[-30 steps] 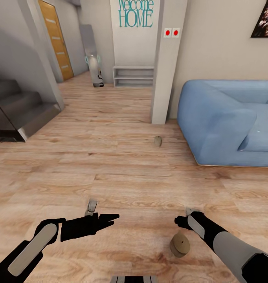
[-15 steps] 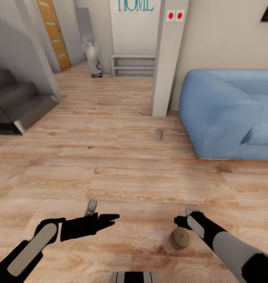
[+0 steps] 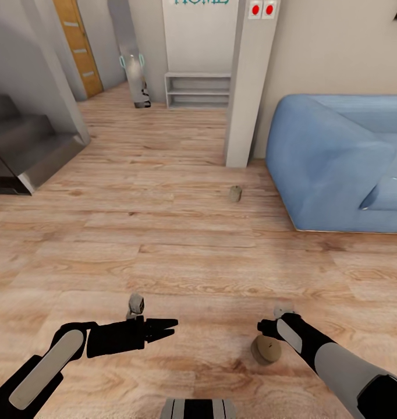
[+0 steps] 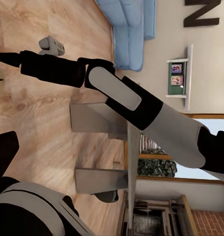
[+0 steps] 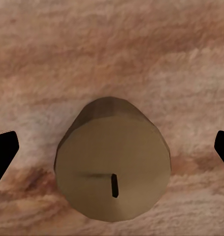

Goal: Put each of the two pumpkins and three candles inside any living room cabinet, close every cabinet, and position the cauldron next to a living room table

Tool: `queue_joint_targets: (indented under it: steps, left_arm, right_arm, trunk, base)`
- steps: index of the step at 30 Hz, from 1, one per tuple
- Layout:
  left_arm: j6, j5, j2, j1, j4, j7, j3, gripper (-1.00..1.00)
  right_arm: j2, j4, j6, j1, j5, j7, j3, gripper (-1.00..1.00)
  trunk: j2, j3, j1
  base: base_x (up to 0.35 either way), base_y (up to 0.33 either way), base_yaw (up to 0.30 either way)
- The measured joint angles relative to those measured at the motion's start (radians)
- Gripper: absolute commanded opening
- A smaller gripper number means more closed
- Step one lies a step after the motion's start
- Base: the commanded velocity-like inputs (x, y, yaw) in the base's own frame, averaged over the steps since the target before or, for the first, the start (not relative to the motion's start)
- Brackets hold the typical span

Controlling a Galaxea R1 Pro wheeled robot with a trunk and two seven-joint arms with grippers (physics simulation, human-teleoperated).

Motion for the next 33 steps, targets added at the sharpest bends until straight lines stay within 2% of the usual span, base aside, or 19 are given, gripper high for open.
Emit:
queue_joint_targets:
  steps: [7, 21, 28, 33]
  left_arm:
    - [0.0, 0.001, 0.0, 0.0, 0.0, -0.001, 0.0, 1.0]
    - [0.04, 0.004, 0.0, 0.0, -0.017, -0.003, 0.001, 1.0]
    - [0.042, 0.003, 0.0, 0.0, -0.018, -0.004, 0.002, 1.0]
    - [0.043, 0.004, 0.0, 0.0, -0.019, -0.003, 0.002, 1.0]
  right_arm:
    - [0.0, 0.0, 0.0, 0.0, 0.0, 0.0, 0.001, 1.0]
    - [0.001, 0.0, 0.0, 0.0, 0.003, 0.0, 0.001, 1.0]
    - [0.002, 0.0, 0.0, 0.0, 0.005, 0.0, 0.001, 1.0]
    - [0.002, 0.0, 0.0, 0.0, 0.005, 0.0, 0.001, 1.0]
  trunk:
    - [-0.002, -0.027, 0.003]
    - [-0.002, -0.027, 0.003]
    - [-0.003, -0.054, 0.006]
    - [-0.003, -0.054, 0.006]
  base:
    - [0.0, 0.0, 0.0]
    - [0.0, 0.0, 0.0]
    - [0.0, 0.0, 0.0]
    - [0.0, 0.0, 0.0]
